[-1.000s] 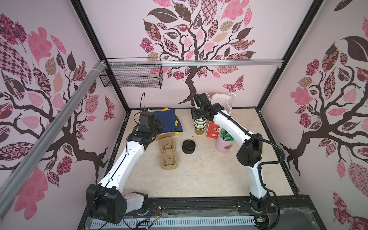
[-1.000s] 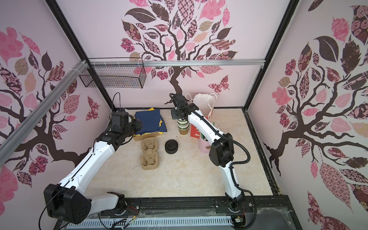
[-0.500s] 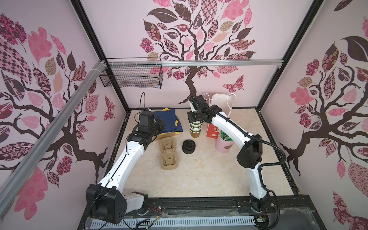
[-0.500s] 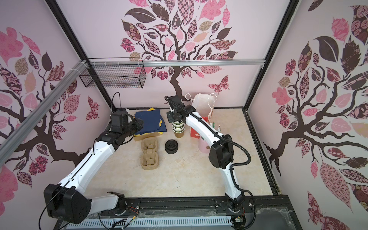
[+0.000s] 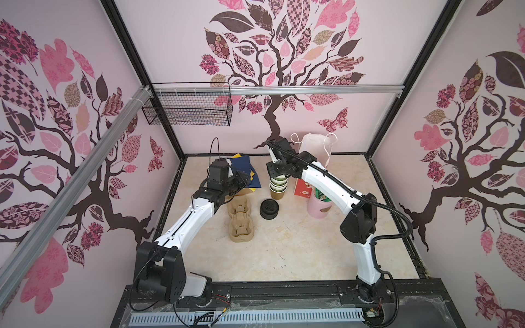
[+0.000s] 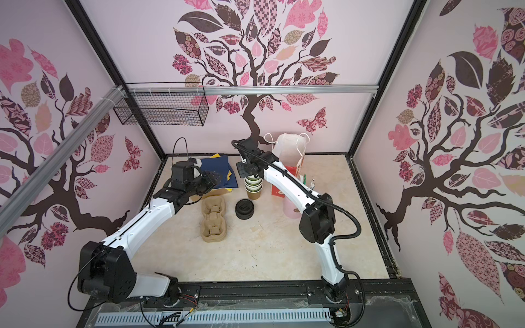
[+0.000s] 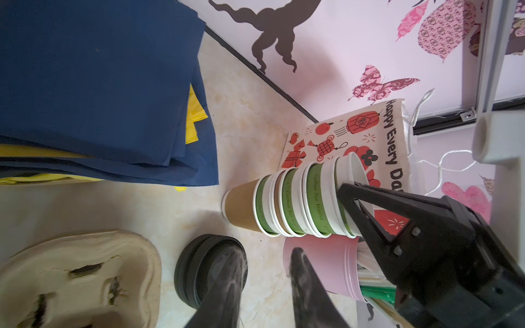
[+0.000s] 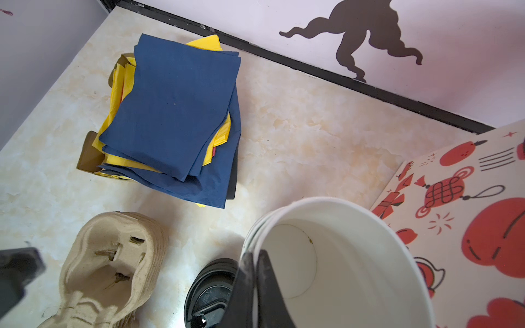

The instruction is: Pack the takeout coffee

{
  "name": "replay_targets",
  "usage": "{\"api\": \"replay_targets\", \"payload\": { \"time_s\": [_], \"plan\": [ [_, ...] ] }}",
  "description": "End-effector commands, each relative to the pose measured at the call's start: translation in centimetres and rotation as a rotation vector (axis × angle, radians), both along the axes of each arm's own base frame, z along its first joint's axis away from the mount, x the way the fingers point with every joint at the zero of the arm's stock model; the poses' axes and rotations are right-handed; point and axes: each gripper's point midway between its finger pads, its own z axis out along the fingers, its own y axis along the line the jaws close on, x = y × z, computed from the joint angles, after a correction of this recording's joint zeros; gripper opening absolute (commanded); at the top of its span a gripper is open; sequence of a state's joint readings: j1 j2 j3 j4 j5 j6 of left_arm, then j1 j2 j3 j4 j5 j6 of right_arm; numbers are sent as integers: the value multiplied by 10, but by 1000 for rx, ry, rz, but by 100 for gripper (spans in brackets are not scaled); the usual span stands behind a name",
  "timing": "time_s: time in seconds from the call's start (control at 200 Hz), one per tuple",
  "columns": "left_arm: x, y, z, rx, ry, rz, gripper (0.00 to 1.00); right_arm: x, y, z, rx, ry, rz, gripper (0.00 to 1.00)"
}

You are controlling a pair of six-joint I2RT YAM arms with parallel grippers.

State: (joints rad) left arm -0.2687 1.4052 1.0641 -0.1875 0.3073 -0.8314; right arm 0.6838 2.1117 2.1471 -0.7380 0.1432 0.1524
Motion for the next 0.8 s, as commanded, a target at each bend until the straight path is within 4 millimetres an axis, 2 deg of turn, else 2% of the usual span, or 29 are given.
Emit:
{"api": "replay_targets", "payload": {
  "time_s": [0.0,0.285,0.415,0.435,0.475,0.795],
  "plan": [
    [1,-21,3,-80,-31,-71,33,-10,-7,45,34,-73,2,0],
    [11,-58,-7,-191,-25,-159,35,-11,-5,42,36,-66,2,0],
    [20,-64,-12,-225,-14,-168,33,-13,-5,43,40,-64,1,0],
    [24,-66,-5,-238,-43,-172,33,-13,-5,42,39,-65,2,0],
    [26,-67,-5,-249,-46,-174,33,-13,-5,43,38,-66,0,0],
    [27,-83,-10,-294,-35,-210,33,-14,-5,44,44,-68,-1,0]
  ]
}}
